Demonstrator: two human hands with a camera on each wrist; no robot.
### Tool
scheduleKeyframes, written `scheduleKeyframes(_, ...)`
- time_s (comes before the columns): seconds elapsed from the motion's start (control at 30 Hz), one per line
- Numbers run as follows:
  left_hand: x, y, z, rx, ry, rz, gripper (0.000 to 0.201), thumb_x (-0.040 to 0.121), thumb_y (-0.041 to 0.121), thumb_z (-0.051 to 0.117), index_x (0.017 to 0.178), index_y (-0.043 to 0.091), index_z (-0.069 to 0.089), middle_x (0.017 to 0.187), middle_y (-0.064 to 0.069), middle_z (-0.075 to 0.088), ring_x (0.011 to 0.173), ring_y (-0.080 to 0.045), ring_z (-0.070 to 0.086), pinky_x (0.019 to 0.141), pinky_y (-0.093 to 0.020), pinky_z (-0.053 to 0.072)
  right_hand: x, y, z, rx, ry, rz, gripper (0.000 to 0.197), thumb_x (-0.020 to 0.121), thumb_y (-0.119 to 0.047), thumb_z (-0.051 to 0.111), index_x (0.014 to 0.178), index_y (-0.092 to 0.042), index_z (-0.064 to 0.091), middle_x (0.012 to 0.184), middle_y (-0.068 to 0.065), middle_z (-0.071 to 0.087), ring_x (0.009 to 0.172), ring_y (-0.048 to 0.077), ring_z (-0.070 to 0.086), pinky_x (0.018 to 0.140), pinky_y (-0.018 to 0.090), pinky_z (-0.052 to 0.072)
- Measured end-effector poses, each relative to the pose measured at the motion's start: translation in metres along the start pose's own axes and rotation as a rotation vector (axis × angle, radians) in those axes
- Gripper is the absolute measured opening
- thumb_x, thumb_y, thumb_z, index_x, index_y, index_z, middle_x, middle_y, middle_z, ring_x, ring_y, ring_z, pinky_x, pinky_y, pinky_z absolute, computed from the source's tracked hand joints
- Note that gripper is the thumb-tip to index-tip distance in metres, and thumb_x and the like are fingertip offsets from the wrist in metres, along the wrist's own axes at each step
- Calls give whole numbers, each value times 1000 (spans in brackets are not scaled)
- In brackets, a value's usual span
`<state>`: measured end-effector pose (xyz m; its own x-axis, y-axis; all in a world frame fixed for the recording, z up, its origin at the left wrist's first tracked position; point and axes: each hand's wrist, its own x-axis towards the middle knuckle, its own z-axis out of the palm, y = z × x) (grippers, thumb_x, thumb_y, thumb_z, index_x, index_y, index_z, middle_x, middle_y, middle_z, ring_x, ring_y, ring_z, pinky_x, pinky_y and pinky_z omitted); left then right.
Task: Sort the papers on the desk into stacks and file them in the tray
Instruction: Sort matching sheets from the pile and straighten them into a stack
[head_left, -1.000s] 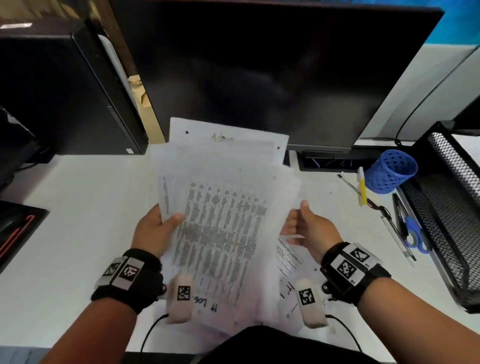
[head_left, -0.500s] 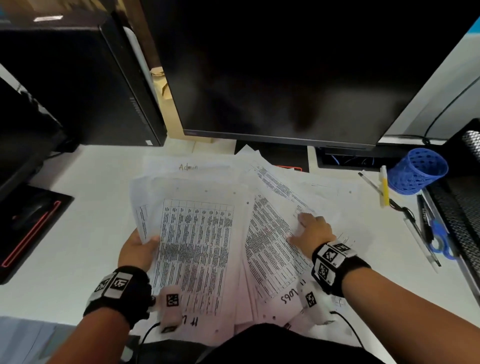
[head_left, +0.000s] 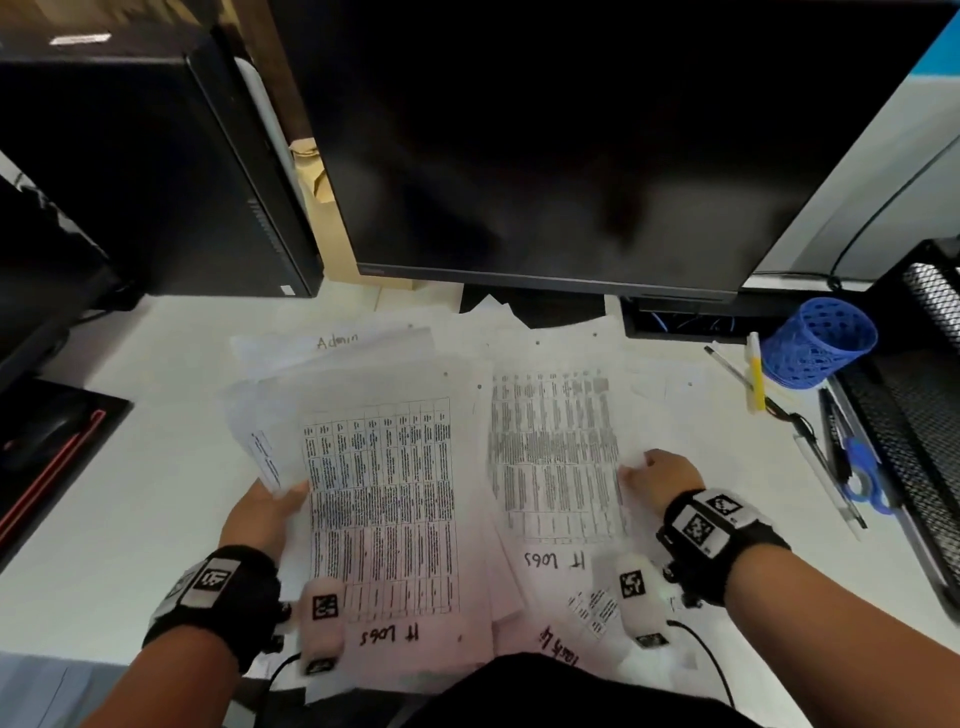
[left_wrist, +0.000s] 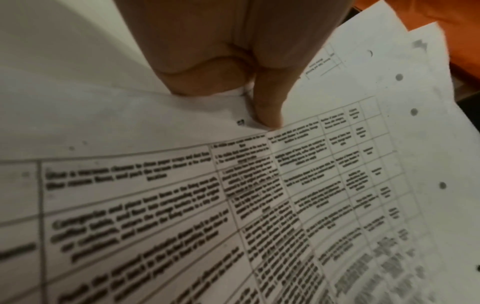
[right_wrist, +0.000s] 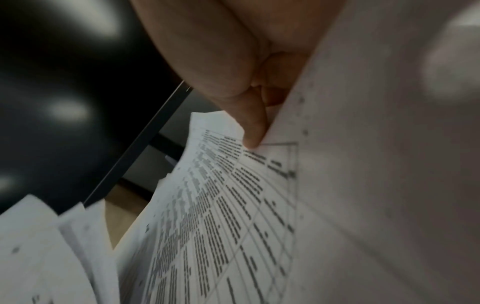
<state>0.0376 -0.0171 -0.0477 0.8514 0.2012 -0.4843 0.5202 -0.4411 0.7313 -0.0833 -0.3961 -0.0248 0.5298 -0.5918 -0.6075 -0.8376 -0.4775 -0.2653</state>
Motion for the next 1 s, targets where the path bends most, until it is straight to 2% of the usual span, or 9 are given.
scheduleKeyframes(0.1,-4,12,2,-116,-38,-18,44,95,19,52,133,-3,43,138,-18,47,127,-34,44,103,-37,32,-10,-12,23,115,-76,-42,37,98,-21,38,123,1,52,129,19,53,121,30,50,92,29,41)
scheduleKeyframes(0.2,-9,19,8,-50,-79,1,53,97,24,49,140,-3,34,146,-18,37,135,-31,35,107,-35,26,-21,-28,48,356,-183,-83,22,97,-18,43,95,-1,56,90,16,59,82,30,60,70,34,49)
scheduleKeyframes(0.27,-9,19,12,1,-129,-30,54,95,28,52,139,0,38,145,-17,40,134,-32,36,108,-39,26,-26,-40,56,580,-254,-9,22,94,-21,51,90,0,57,71,13,53,69,27,54,70,37,49)
scheduleKeyframes(0.4,-10,21,14,58,-205,-61,44,95,28,52,133,7,48,137,-11,48,130,-32,41,108,-43,30,-22,-49,56,583,-300,12,45,89,-33,59,116,3,56,97,16,65,86,31,64,84,36,52)
scheduleKeyframes(0.57,-16,26,11,103,-183,-11,39,95,25,50,130,6,51,136,-13,51,127,-32,45,106,-42,31,-22,-47,36,295,-79,-129,32,97,-28,46,111,-3,60,100,6,61,84,21,52,74,26,40)
scheduleKeyframes(0.7,-20,30,8,5,-137,42,38,95,22,50,128,2,51,124,-7,54,124,-28,47,97,-30,30,-17,-24,23,550,64,-133,27,94,-20,54,118,-10,60,99,0,63,86,18,56,77,26,42)
scheduleKeyframes(0.8,-27,38,6,-82,-154,115,55,88,35,58,129,-1,48,123,-3,53,121,-24,47,102,-30,30,-24,-11,5,662,98,-168,20,93,-21,56,112,-17,61,93,-6,63,88,17,59,78,26,44)
scheduleKeyframes(0.9,-33,57,11,-204,-199,119,31,97,14,47,125,1,49,113,-9,55,119,-26,50,98,-32,34,-30,-4,-12,776,60,-211,18,91,-21,59,108,-18,64,95,-4,69,88,14,63,73,27,49)
scheduleKeyframes(1.0,-47,83,24,-274,-278,173,26,97,12,46,122,13,52,112,-2,61,107,-19,55,88,-27,38,-40,-7,-26,799,47,-276,16,89,-16,60,104,-18,67,93,-2,72,87,14,66,77,30,52)
